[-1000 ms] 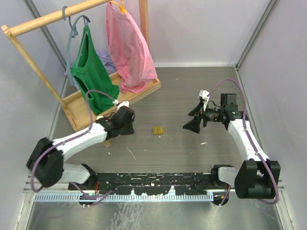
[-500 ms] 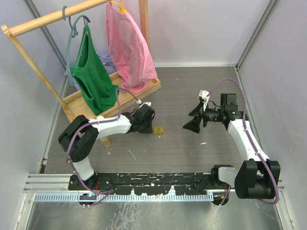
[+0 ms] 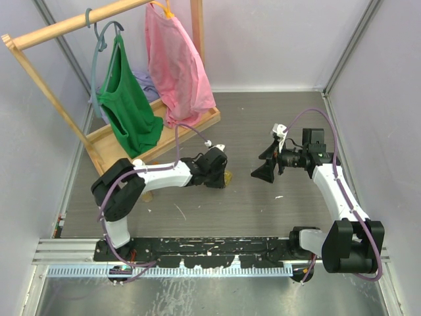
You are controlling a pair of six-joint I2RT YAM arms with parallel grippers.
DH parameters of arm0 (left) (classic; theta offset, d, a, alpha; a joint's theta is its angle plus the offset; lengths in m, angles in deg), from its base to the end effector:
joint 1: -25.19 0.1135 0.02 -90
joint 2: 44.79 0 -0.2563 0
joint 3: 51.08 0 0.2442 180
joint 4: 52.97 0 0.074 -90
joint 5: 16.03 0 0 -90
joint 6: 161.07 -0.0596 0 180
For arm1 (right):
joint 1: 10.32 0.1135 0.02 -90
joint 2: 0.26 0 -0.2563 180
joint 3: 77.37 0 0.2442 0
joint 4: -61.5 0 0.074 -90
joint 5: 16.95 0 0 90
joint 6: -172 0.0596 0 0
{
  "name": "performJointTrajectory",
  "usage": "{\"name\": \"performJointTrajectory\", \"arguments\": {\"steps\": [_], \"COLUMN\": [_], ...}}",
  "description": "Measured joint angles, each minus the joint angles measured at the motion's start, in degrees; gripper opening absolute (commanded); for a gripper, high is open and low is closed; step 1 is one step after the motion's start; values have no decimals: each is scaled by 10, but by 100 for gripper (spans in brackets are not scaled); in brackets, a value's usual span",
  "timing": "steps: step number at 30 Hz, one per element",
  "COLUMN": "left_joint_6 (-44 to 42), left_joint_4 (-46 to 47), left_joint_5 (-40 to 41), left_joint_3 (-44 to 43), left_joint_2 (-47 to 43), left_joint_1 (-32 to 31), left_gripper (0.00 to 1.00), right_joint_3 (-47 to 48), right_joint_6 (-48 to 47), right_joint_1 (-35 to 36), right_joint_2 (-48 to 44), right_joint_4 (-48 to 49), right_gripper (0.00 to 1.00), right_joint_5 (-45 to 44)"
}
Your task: Sort the pills into containers
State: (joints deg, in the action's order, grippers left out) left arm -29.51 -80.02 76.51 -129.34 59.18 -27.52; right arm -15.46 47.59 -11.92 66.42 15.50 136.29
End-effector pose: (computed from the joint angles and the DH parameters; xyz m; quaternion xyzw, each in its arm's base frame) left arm 0.2340 -0.3029 0.1500 0.0850 0.9436 -0.2197 0.2325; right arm 0.2271 0.0469 0.2504 -0.3954 0.7198 0.3813 0.4245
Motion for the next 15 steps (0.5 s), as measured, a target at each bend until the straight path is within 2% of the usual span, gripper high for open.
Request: {"name": "performJointTrajectory", "arguments": {"steps": [7,12,15], "left_joint_6": [-11,-36,-53], "left_joint_4": [-3,-27,-33], "left_joint_5": [15,68,94], "left_joint_3": [8,69,97], "left_joint_2": [-19,-137,-215], "left_joint_1": [-2,-2,-2], "left_gripper": [16,26,33], "right_joint_3": [0,0,0], "right_joint_6": [-1,-23,-94], "right_joint_1": [0,2,8], "right_joint_2": [1,6,14], "right_joint_4": [0,-2,-23], "right_gripper": [100,100,100], "right_joint_5": [-2,-4,-2]}}
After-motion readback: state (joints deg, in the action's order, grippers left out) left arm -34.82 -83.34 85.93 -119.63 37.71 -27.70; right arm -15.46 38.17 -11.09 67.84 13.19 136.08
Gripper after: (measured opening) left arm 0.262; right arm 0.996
